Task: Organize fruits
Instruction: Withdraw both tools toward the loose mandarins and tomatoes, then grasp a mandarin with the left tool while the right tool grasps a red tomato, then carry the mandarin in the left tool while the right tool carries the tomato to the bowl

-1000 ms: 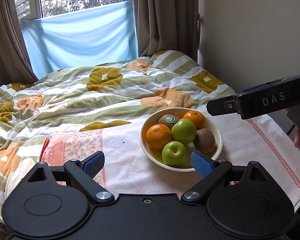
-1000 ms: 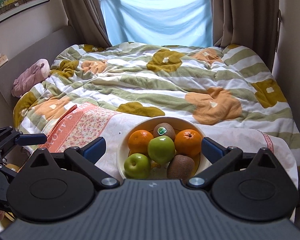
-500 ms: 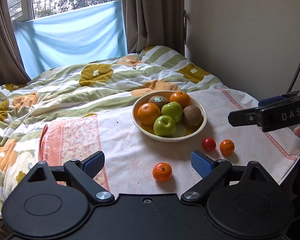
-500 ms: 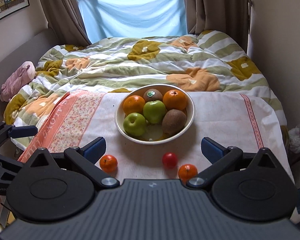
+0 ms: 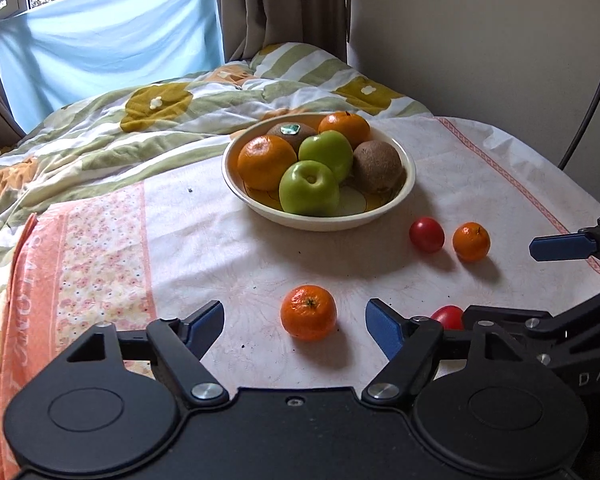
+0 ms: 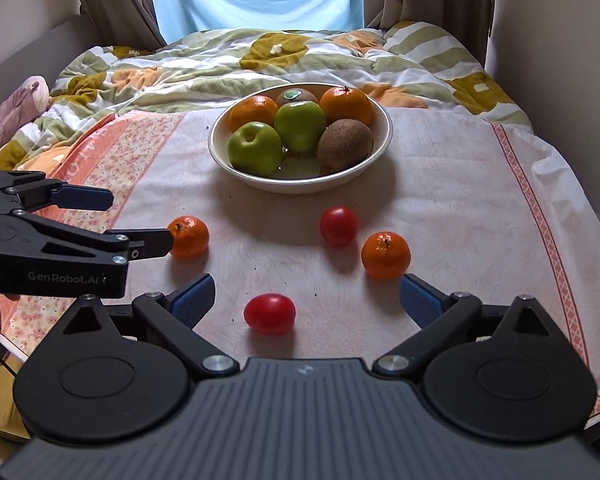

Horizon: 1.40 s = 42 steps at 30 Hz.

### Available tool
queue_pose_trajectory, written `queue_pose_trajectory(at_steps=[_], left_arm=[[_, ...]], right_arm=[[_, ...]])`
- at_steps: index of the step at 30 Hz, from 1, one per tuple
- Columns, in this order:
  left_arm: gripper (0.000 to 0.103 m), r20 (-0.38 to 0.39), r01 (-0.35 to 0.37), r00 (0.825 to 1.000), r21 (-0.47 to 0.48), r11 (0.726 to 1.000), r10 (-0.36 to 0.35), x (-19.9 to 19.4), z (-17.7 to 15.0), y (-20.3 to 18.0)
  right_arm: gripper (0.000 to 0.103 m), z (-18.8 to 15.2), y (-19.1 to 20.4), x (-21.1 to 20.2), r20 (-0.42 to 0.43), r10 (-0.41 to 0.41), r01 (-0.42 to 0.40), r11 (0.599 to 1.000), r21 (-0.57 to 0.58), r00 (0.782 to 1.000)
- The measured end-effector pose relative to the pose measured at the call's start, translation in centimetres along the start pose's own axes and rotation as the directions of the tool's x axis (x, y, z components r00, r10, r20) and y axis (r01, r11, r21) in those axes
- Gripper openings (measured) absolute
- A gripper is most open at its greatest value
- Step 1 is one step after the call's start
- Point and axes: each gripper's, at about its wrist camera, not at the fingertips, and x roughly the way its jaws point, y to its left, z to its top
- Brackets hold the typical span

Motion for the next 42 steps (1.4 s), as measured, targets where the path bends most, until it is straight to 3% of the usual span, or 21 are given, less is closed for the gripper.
queue_pose_trajectory(at_steps=[7, 14, 18, 22, 31, 39, 42], left_arm=[[0.067, -0.048, 0.017, 0.999, 0.029, 0.999, -0.016, 3.8, -0.1, -0.3], [0.043, -0.064, 0.027, 0.998, 0.051, 0.998, -0.024, 4.8, -0.1, -0.8], [0.043, -0.063, 0.027, 0.998, 0.044, 0.999, -0.024, 4.6, -0.3, -0.7], [0.043, -0.065, 0.017, 0.998, 0.046, 0.999, -0.014, 4.3, -0.5, -0.8], [0.043, -0.036, -0.035, 0.999, 0.004, 0.999, 0.036, 2.5, -1.3, -0.2], [0.043, -0.028, -0.039, 0.999, -0.049, 0.998, 0.038, 1.2, -2.1, 0.0], [0.043, -0.023, -0.044, 0.999, -0.062, 0.997, 0.043, 0.7, -2.2, 0.0]], right_arm=[[0.103, -1.3, 0.6, 1.8, -0.033, 0.027, -0.026, 0.999, 0.029, 0.999], [0.096, -1.6, 0.9, 2.5, -0.049, 0.033, -0.032, 0.999, 0.028, 0.998], [0.091, -1.5, 1.2, 2.8, -0.059, 0.040, -0.039, 0.999, 0.028, 0.997], [0.079, -1.3, 1.5, 3.3, -0.077, 0.055, -0.053, 0.998, 0.022, 0.996], [0.073, -1.0, 2.4, 3.9, -0.087, 0.040, -0.040, 0.999, 0.004, 0.995], [0.065, -1.0, 2.6, 4.4, -0.097, 0.022, -0.023, 1.000, -0.002, 0.995], [0.051, -0.9, 2.8, 4.5, -0.094, 0.004, -0.007, 1.000, -0.026, 0.996]])
